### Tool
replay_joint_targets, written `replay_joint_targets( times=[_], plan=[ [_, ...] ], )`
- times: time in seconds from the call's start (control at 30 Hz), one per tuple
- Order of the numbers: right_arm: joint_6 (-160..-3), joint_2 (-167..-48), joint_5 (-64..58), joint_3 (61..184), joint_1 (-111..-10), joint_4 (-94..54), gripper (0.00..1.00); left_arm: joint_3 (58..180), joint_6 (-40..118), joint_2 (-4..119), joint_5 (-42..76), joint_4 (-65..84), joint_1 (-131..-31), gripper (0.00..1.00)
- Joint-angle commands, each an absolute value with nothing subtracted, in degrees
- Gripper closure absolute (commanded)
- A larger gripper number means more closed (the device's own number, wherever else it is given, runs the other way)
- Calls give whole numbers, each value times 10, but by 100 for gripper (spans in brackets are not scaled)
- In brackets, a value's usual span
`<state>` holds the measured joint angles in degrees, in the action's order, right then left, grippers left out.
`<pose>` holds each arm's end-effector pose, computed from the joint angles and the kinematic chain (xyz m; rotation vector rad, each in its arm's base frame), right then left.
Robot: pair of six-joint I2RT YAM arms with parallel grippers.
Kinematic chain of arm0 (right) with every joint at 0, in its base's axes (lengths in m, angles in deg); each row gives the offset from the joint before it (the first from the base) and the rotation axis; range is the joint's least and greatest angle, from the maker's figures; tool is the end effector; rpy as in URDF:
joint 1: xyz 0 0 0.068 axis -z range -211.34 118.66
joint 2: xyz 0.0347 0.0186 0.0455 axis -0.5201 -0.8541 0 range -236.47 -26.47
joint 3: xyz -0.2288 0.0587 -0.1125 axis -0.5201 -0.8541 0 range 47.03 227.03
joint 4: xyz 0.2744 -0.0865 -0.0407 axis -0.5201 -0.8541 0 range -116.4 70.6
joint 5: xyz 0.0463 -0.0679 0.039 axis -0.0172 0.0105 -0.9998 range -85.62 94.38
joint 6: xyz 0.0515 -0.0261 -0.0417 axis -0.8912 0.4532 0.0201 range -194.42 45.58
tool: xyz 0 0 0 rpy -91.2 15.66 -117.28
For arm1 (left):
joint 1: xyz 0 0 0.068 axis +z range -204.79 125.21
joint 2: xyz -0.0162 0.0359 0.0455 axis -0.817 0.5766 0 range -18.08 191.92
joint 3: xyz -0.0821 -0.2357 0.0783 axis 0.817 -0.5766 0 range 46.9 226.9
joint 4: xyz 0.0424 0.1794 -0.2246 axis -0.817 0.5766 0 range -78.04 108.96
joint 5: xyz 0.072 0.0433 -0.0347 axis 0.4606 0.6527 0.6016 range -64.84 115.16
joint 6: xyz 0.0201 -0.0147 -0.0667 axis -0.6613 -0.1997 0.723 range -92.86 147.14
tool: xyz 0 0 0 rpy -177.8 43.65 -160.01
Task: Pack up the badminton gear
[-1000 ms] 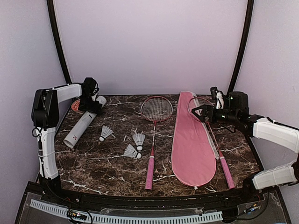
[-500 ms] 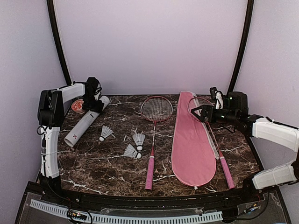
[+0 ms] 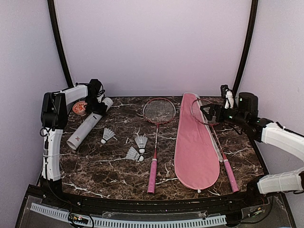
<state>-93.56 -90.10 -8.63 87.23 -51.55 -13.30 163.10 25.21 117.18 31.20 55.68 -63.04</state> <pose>0.2863 0.1195 0.2459 -0.1788 1.9143 0.6803 0.5354 -0.0714 0.1402 0.2022 2.6523 0.1046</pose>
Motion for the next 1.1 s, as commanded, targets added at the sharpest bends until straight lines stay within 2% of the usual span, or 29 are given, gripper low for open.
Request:
replay_joint_targets(
  times=[0.0, 0.17, 0.33, 0.5, 0.8, 1.07],
  plan=[
    [-941, -889, -94, 868, -512, -97, 1, 1640, 242, 1193, 291, 597, -632, 16],
    [-944, -886, -105, 865, -512, -95, 1, 1641, 237, 1193, 284, 602, -633, 12],
    [-955, -884, -117, 856, -511, -76, 1, 1643, 250, 1172, 265, 609, -635, 30],
    [-982, -885, -138, 849, -507, -38, 1, 1604, 268, 1083, 246, 563, -635, 47],
    [-978, -895, -208, 903, -506, -46, 1, 1562, 313, 919, 126, 486, -637, 48],
    [-1028, -881, -311, 952, -530, -2, 1, 1340, 357, 688, 16, 228, -705, 49]
  ],
)
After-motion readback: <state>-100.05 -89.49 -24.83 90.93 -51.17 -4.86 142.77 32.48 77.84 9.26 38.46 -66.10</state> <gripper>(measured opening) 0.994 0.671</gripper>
